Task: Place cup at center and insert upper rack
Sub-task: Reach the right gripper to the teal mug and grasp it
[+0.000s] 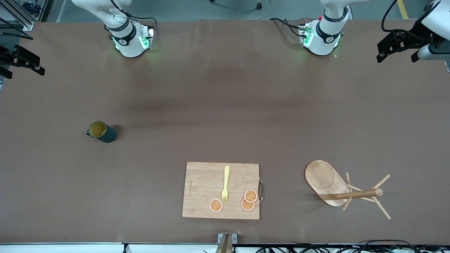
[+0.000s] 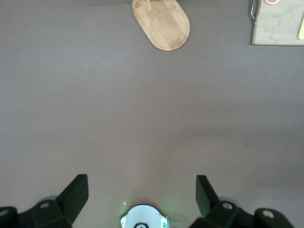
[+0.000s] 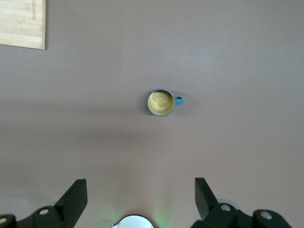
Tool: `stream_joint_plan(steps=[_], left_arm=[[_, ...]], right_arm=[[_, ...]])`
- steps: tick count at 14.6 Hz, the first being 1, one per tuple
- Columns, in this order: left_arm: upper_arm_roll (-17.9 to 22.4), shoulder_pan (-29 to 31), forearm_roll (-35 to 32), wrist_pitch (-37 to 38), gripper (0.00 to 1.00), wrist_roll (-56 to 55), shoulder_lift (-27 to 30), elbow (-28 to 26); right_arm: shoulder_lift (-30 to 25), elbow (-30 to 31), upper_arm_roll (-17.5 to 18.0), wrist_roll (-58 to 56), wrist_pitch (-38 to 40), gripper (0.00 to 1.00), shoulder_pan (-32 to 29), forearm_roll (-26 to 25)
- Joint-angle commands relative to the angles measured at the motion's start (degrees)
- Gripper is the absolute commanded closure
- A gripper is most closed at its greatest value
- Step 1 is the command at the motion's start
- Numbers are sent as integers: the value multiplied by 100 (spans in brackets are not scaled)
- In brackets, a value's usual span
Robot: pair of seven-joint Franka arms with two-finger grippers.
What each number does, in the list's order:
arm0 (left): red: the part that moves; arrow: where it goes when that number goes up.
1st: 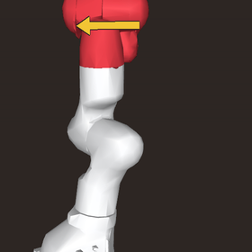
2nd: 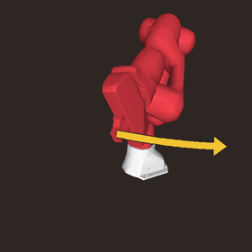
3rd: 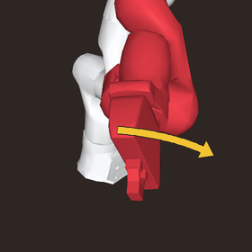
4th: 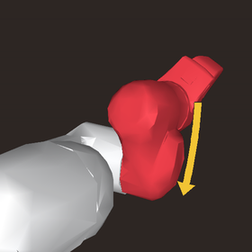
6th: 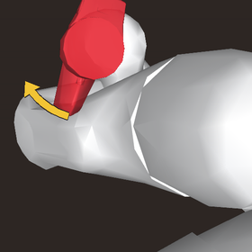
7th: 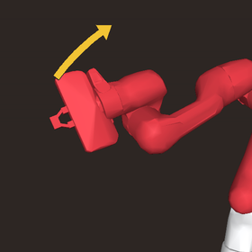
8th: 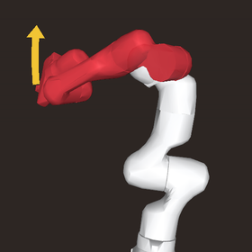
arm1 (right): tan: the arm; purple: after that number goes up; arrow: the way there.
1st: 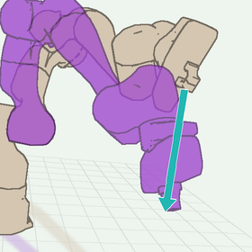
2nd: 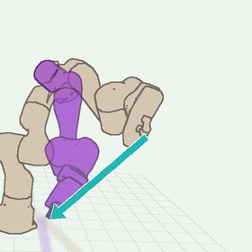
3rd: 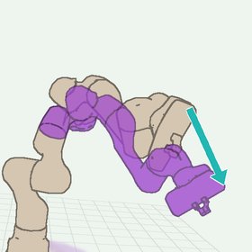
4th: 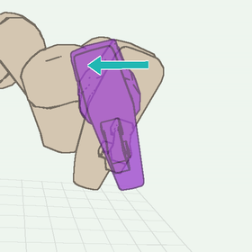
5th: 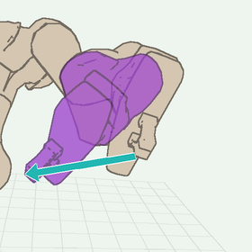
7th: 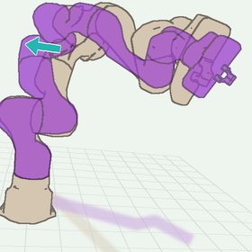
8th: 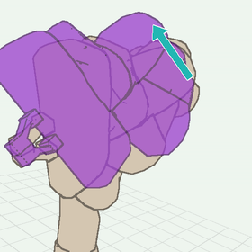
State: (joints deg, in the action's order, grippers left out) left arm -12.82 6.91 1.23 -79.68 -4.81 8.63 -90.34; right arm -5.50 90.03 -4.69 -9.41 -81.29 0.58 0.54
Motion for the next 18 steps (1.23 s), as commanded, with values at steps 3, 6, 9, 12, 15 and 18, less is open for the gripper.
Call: stream_joint_plan(steps=[3, 6, 9, 12, 15, 18], left_arm=[[-10, 56, 61, 110, 0, 24, -55, 140], [-10, 56, 61, 110, 0, 24, -55, 140], [-19, 47, 61, 110, 0, 6, -55, 140], [-19, 39, 44, 110, 0, -11, -107, 140], [-19, 30, 35, 110, 0, -64, -107, 131], [-19, 21, 44, 67, 0, -82, -125, 140]], right_arm=[[-21, 32, 21, 387, 52, 0, -14, 60], [-21, 32, 21, 387, 52, 0, -23, 60], [-12, -47, 12, 308, 87, 0, -40, 43], [706, -56, 12, 335, 9, 0, -49, 51], [1278, -135, 3, 282, -394, 0, -84, -71], [1674, 40, 12, -560, -1010, 0, -400, 33]])
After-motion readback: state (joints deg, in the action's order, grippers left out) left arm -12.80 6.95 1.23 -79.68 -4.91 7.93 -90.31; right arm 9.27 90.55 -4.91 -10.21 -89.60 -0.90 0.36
